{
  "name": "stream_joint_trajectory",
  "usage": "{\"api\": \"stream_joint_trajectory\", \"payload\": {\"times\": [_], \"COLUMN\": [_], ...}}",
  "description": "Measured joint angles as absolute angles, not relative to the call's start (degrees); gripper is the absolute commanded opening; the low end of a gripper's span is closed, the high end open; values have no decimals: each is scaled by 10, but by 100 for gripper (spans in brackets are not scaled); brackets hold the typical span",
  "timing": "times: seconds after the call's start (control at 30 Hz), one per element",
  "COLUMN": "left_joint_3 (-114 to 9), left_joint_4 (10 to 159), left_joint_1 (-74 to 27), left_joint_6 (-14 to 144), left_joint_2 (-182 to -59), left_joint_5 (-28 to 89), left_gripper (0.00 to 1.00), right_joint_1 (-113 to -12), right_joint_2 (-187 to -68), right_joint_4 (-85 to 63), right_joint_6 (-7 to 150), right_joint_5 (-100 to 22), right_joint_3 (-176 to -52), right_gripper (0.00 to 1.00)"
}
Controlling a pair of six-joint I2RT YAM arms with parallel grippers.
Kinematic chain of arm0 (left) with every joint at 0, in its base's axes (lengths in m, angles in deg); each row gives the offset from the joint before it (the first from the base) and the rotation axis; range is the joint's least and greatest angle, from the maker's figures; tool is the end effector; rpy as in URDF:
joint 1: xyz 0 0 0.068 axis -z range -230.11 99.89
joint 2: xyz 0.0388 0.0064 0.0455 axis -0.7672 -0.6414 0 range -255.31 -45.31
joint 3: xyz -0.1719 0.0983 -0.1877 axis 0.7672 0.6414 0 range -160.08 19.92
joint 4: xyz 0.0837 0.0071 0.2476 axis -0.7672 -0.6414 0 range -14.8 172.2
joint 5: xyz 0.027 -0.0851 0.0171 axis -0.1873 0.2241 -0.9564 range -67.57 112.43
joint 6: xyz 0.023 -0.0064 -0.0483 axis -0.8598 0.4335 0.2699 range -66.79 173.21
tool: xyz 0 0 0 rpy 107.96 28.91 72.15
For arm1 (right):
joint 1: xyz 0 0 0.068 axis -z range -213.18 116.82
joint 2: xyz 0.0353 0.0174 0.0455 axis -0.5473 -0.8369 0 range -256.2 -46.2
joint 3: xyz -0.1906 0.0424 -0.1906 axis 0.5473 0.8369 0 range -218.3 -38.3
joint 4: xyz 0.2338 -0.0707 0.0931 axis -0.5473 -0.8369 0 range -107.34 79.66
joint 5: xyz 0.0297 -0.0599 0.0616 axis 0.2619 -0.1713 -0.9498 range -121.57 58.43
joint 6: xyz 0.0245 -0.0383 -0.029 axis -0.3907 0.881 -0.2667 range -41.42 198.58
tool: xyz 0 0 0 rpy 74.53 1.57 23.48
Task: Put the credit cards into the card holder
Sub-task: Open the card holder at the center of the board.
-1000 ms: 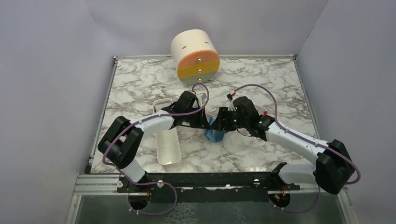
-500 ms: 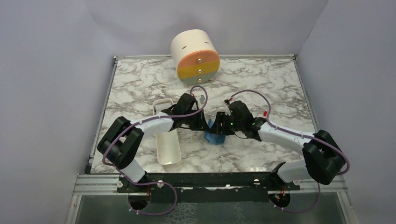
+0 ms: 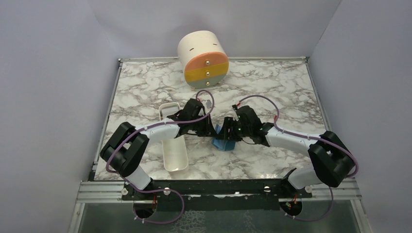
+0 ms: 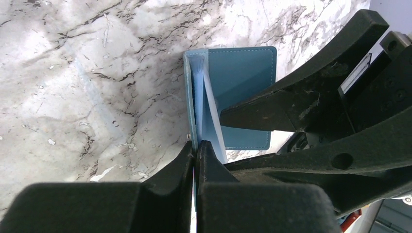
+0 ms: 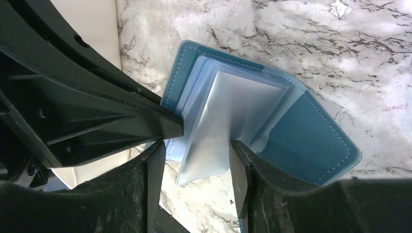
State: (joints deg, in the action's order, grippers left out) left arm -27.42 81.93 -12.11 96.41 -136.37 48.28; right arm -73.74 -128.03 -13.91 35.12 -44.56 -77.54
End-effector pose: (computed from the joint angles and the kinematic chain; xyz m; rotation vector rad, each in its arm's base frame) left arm 0.2423 -0.2091 0.1778 0.1335 2.5788 -1.1577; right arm 0.2065 0.1872 0.1748 -0.0525 2.5714 0.9092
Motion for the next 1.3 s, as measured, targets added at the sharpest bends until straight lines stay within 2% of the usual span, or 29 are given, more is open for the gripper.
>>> {"api": "stream_joint_trajectory", "payload": {"times": [0.33, 0.57, 0.6, 0.67, 0.7, 0.93, 1.23, 1.3], "left_joint_3": [-271, -263, -263, -263, -263, -255, -221, -218], "left_joint_4": [822, 822, 822, 822, 822, 844, 908, 918], "left_joint_1": [-121, -121, -121, -121, -121, -121, -121, -121], "left_joint_6": [972, 978, 979, 980, 982, 994, 1023, 1027], "left_joint_2": [-1355, -1345, -1345, -1344, -1343, -1334, -1329, -1328], "left_joint_5": [479, 479, 479, 479, 479, 490, 518, 521], "left_gripper": [3, 12, 12, 2, 0, 0, 0, 3], "right_joint_1": [-737, -737, -737, -737, -737, -737, -737, -737], "right_joint_2": [-1301, -1302, -1302, -1302, -1302, -1302, -1305, -1308], "right_joint_4": [-136, -129, -129, -129, -129, -129, -129, -125], "right_joint_6": [351, 351, 352, 353, 353, 353, 357, 358], "right_joint_5": [-446, -445, -445, -443, -440, -417, -400, -400], "right_joint_3": [-770, -763, -763, -762, -761, -747, -740, -739], "right_gripper": [50, 45, 44, 39, 37, 30, 29, 29]}}
